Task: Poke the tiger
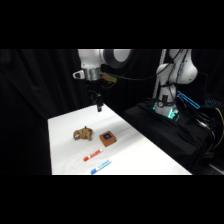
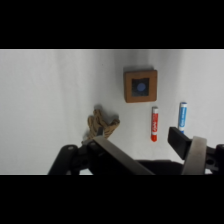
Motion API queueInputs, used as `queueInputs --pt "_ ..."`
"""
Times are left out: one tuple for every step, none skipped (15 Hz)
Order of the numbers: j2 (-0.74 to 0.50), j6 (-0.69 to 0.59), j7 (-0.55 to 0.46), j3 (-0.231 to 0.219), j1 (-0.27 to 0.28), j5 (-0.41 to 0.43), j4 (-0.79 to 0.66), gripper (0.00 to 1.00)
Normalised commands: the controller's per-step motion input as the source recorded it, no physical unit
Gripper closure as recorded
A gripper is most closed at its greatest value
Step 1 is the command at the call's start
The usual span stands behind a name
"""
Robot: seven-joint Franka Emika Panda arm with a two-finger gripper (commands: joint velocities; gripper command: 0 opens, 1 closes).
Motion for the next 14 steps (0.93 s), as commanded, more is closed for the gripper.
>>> queueInputs --pt "0.57 -0.12 -0.09 -0.049 -0.142 0.149 0.78 0.00" --pt "0.59 -0.14 -0.07 -0.039 -0.143 0.165 0.81 0.00" --pt "0.59 -0.18 -0.06 -0.024 -0.143 0.183 0.84 0.00" --pt "0.61 -0.22 -0.05 -0.013 -0.138 0.179 0.88 0.00" --pt "0.60 -0.24 -0.03 0.003 -0.129 0.175 0.90 0.00" --pt "0.59 -0.28 -0.01 0.016 -0.116 0.168 0.90 0.00" --pt "0.60 -0.29 0.01 0.023 -0.103 0.156 0.91 0.19" --pt "0.59 -0.29 0.02 0.038 -0.098 0.165 0.89 0.28" --pt "0.55 -0.28 0.03 0.051 -0.092 0.162 0.83 0.35" --pt "0.51 -0.26 0.04 0.060 -0.082 0.144 0.76 0.45" --pt "0.46 -0.25 0.04 0.067 -0.079 0.132 0.69 0.53" --pt "0.41 -0.23 0.04 0.073 -0.078 0.128 0.61 0.60" --pt "0.36 -0.20 0.04 0.072 -0.078 0.119 0.53 0.69" --pt "0.31 -0.18 0.02 0.079 -0.085 0.123 0.45 0.76"
